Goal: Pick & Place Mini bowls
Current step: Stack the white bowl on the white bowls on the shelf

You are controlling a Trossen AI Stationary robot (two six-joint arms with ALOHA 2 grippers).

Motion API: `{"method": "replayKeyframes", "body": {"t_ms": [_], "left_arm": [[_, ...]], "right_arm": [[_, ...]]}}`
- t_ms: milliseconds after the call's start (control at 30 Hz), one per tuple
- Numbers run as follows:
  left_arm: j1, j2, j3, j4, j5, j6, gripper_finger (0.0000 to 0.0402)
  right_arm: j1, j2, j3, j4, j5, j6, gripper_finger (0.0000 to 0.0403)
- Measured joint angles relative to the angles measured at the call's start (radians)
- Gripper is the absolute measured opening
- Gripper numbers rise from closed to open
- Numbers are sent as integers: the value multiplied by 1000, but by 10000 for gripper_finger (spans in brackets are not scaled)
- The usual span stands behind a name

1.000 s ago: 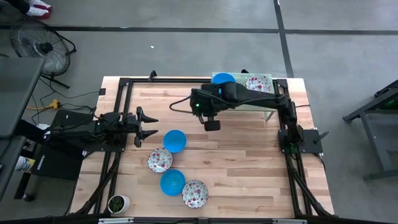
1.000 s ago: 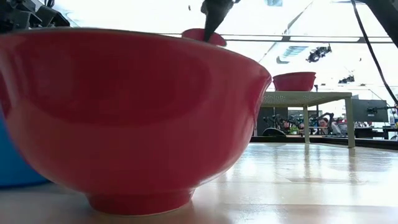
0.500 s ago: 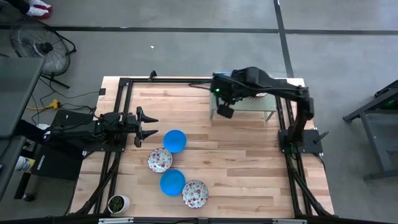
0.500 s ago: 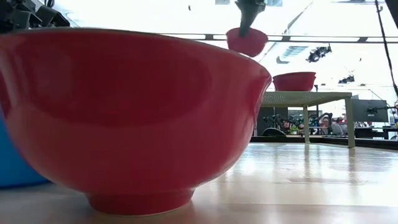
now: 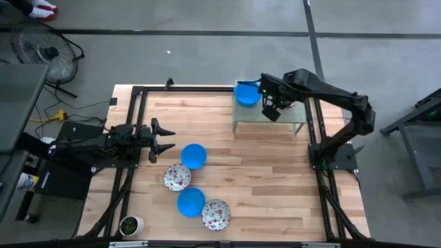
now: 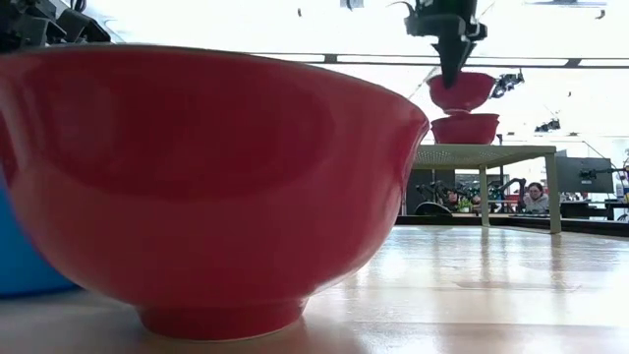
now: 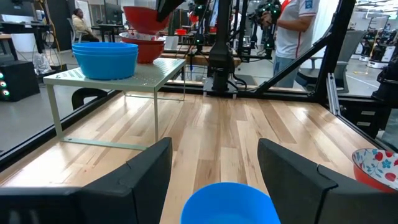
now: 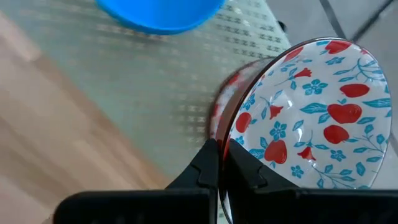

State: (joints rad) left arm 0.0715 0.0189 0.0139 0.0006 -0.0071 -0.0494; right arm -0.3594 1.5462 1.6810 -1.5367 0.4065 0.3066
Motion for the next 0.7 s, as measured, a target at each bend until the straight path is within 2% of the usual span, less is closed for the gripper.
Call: {"method": "replayKeyframes", "body": {"t_ms": [200,533,700], "left_arm": [[0,0,0,0,0,0,232],[0,0,0,0,0,0,232],[0,0,0,0,0,0,232]], "right_arm": [[-52,-9,-47,38,6,-65,1],[-74,-9,-110,77,6,-195,1],[-80,-8,-148,105,10,-203,1]]}}
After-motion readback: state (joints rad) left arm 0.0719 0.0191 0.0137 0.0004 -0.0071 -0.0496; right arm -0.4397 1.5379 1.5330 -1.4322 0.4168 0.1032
